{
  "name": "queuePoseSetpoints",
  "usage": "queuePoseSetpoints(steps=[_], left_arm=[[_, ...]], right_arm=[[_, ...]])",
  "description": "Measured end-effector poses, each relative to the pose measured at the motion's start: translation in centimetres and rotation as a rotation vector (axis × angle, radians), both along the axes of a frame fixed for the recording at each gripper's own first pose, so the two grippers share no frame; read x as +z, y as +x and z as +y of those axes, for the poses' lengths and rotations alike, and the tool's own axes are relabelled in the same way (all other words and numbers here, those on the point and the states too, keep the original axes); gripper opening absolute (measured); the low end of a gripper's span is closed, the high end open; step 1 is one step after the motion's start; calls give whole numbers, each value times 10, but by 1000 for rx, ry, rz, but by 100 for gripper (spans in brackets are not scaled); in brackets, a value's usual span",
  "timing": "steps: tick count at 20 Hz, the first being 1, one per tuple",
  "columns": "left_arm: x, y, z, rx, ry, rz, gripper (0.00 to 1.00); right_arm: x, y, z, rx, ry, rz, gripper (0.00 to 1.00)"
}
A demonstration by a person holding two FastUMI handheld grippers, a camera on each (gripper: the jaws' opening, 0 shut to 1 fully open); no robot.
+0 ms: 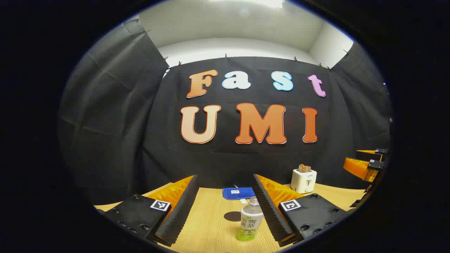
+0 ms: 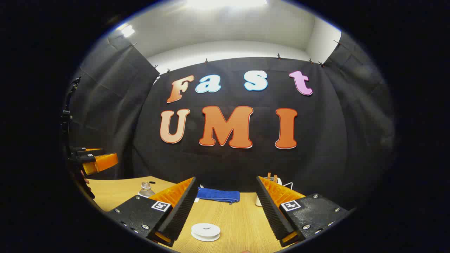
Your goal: Open the teacup lid with one hand, grasp the water bottle and pour water into the teacup with the other hand; after pouring, place the water bottle on the coaster and then close the teacup lid.
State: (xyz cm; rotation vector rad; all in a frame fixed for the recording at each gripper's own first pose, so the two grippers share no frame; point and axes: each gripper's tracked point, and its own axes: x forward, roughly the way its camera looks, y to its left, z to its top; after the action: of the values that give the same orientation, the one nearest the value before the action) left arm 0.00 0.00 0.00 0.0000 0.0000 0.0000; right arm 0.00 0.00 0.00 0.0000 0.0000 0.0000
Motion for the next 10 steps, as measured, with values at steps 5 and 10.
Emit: queuePoseSetpoints(steps=[5,10], left_arm=[[-15,23,2,-32,9,15,98],[-36,36,-1,-59,-2,48,97]], right_arm=[[-24,19,3,38,-25,43,98],[-39,29,0,32,-35,63,98]])
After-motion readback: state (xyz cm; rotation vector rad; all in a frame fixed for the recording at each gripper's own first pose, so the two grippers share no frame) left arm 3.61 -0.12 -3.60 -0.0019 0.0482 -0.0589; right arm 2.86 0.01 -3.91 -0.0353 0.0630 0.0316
